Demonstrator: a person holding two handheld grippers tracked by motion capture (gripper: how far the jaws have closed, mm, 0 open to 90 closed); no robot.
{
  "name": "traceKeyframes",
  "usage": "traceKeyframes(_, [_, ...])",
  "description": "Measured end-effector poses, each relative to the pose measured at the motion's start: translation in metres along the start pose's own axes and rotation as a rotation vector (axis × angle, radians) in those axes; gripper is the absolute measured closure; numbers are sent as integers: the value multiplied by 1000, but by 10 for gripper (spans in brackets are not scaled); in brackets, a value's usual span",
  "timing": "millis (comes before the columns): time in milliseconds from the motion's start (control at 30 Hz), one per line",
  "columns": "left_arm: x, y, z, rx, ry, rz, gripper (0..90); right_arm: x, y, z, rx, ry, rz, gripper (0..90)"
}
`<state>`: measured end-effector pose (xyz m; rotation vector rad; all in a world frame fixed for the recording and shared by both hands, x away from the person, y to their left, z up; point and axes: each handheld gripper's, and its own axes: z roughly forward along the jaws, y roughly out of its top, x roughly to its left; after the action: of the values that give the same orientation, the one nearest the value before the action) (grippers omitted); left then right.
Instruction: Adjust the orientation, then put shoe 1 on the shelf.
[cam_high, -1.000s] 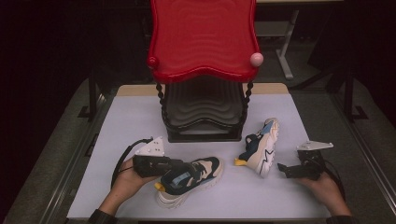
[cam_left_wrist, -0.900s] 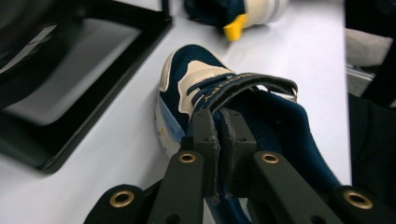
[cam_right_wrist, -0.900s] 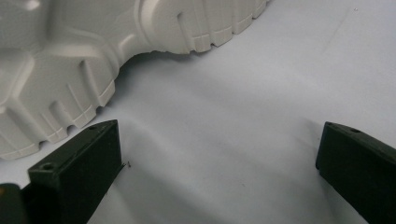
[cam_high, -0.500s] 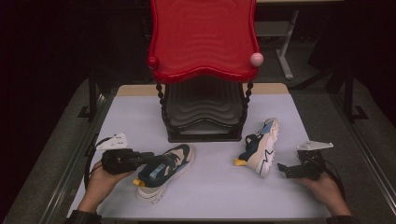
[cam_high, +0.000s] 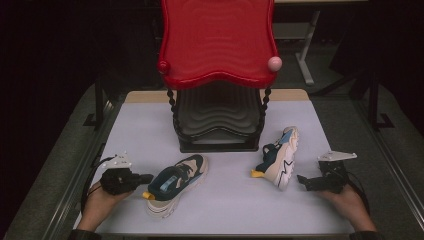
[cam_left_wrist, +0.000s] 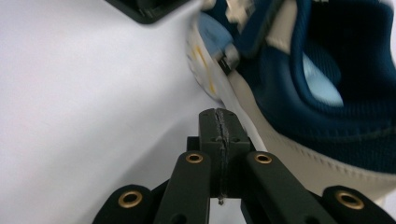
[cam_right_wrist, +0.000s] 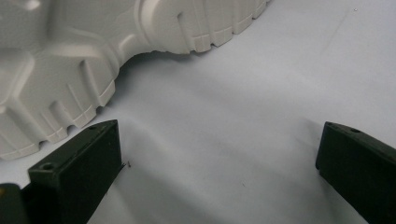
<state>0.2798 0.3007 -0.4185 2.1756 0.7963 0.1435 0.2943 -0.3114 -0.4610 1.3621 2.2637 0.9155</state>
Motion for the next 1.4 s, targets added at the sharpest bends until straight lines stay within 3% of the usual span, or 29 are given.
traceKeyframes(67, [-8,-4,5,18,-40,2,898,0,0,0,0,0,1,0])
traceKeyframes(167, [-13,-5,6,17,-32,11,899,0,0,0,0,1,1,0])
traceKeyframes(267, [-19,-6,9,9,-78,5,899,0,0,0,0,0,1,0])
traceKeyframes(400, [-36,-5,18,11,-147,28,897,0,0,0,1,1,1,0])
traceKeyframes(433, [-36,-5,18,11,-147,28,896,0,0,0,1,1,1,0])
traceKeyframes(533, [-49,-1,28,21,-196,52,850,0,0,0,1,1,1,0])
traceKeyframes(600, [-51,-1,29,23,-199,57,839,0,0,0,1,1,1,0])
traceKeyframes(700, [-52,1,28,28,-185,62,714,0,0,0,1,1,2,0])
traceKeyframes(833, [-43,3,13,-56,-200,1,607,0,0,0,0,1,1,0])
traceKeyframes(933, [-39,7,4,-89,-205,0,504,0,0,0,0,1,1,0])
traceKeyframes(1233, [-43,38,-9,-172,-207,52,492,0,0,0,1,1,0,0])
traceKeyframes(1400, [-46,58,3,-170,-215,94,492,0,0,0,0,1,0,0])
